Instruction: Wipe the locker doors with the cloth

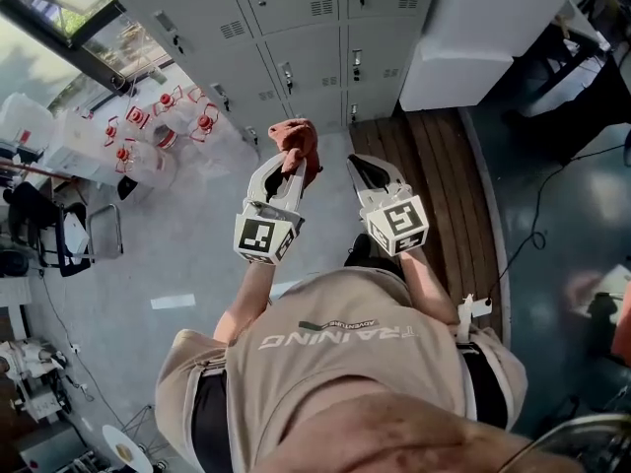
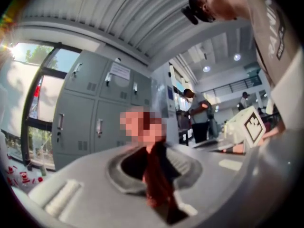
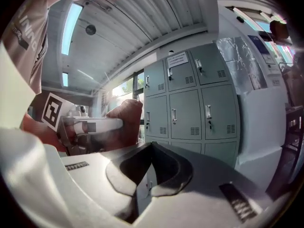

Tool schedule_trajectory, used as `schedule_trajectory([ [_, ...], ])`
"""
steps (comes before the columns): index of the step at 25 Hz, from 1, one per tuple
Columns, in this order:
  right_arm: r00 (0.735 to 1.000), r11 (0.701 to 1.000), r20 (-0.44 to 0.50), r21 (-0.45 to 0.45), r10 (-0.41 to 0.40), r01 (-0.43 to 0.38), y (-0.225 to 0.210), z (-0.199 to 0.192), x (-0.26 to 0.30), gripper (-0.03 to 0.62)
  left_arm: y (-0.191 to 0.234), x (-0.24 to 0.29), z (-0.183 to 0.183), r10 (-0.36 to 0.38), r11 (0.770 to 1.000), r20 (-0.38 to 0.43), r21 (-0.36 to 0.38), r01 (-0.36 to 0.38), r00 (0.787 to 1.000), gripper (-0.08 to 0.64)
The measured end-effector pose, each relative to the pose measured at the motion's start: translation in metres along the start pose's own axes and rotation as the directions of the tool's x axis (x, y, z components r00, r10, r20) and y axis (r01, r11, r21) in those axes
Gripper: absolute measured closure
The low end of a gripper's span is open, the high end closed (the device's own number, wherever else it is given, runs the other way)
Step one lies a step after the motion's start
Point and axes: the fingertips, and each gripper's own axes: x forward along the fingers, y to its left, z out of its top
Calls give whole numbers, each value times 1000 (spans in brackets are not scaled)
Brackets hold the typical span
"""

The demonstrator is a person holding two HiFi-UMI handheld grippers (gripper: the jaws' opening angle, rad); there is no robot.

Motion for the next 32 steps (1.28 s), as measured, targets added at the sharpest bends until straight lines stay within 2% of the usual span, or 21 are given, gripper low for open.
schedule_trajectory([
  [7, 999, 999, 2, 27, 38, -38, -78, -6, 29, 578, 10, 67, -3, 63, 997, -10, -39, -63, 998, 492],
  [16, 990, 990, -37, 27, 139, -138, -105, -18, 77, 578, 45, 99, -23, 159, 987, -80, 10, -159, 984, 492],
  [24, 991, 993, -60, -3, 119, -120, -125, -14, 136, 578, 96, 117, -44, 140, 990, -91, -16, -142, 986, 492],
  [28, 993, 995, -62, -15, 99, -100, -131, 9, 165, 578, 130, 144, -40, 103, 995, -72, 14, -102, 992, 492],
  [32, 992, 992, -81, -68, 97, -103, -127, 26, 211, 578, 178, 172, -34, 72, 997, -62, 36, -70, 995, 492],
])
